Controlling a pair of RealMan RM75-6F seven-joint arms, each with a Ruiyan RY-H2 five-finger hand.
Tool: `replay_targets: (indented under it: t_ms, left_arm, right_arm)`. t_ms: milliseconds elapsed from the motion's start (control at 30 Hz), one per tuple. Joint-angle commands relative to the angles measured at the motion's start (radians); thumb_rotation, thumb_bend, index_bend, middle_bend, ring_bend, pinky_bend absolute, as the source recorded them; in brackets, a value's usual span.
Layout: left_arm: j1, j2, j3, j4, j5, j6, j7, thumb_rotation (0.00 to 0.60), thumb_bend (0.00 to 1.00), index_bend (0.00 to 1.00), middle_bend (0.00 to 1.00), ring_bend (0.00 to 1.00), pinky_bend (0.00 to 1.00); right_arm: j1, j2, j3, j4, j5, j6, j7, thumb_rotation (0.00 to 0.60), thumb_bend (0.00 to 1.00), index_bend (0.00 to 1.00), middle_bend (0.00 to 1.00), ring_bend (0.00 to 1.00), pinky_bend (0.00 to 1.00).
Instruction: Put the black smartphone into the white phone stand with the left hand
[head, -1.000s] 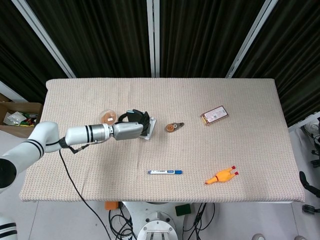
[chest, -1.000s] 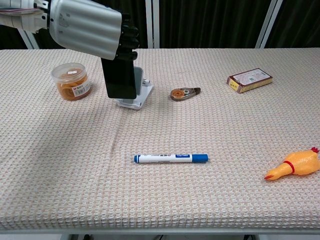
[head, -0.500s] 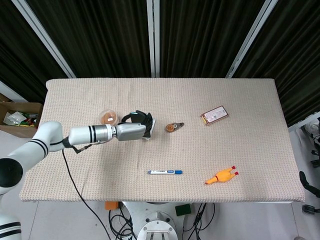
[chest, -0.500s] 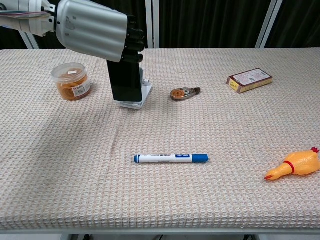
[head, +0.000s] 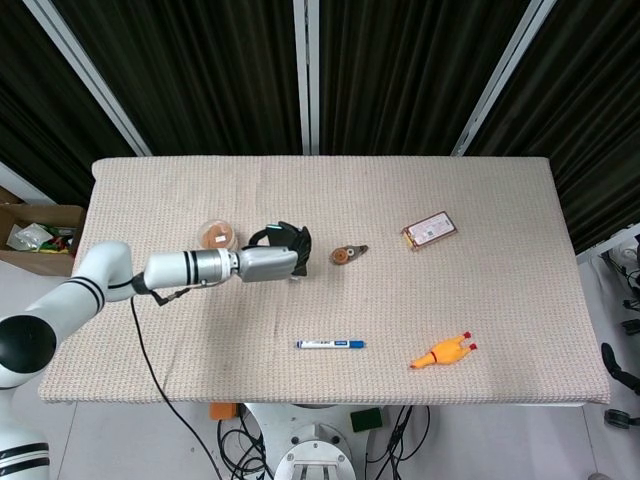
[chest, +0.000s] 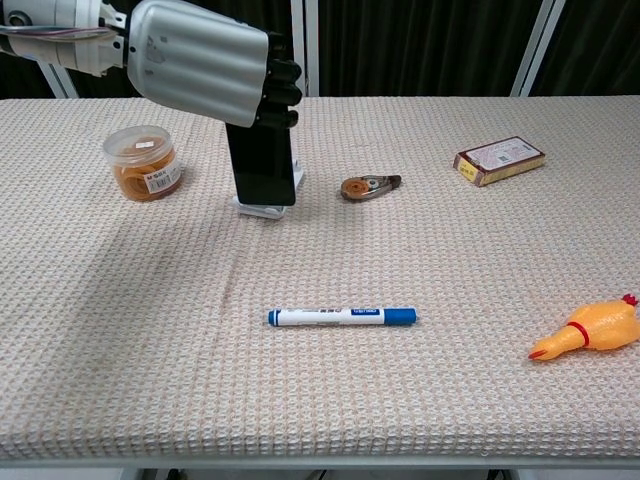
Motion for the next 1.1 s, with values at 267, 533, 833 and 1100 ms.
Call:
replay_targets:
  t_ms: [267, 533, 833, 1100]
  left_arm:
    - [0.001, 0.013, 0.025, 0.006, 0.006, 0.006, -0.007, 0.6, 0.51, 0.79, 0.67, 0.55, 0.59]
    - [0.005, -0.006, 0.028, 0.019, 0.001, 0.014, -0.012, 0.6, 0.51, 0.61, 0.58, 0.47, 0.53]
    - [0.011, 0.0, 0.014, 0.006, -0.038, -0.037, 0.03, 0.6, 0.47, 0.07, 0.21, 0.19, 0.28]
    - [0.022, 0.023, 0.002, -0.046, -0.073, -0.076, 0.059, 0.6, 0.34, 0.0, 0.0, 0.0, 0.17]
  right_arm:
    - [0.001, -0.003, 0.001, 0.005, 0.003, -0.006, 0.003, 0.6, 0.38, 0.0, 0.0, 0.0, 0.0]
    - [0.0, -0.003, 0.001, 0.003, 0.004, -0.005, 0.0, 0.6, 0.38, 0.0, 0.0, 0.0, 0.0]
    - [0.0, -0.006, 0.002, 0.009, 0.008, -0.01, 0.004, 0.6, 0.38, 0.0, 0.0, 0.0, 0.0]
    - [0.001, -0.006, 0.002, 0.01, 0.011, -0.013, 0.005, 0.6, 0.38, 0.0, 0.0, 0.0, 0.0]
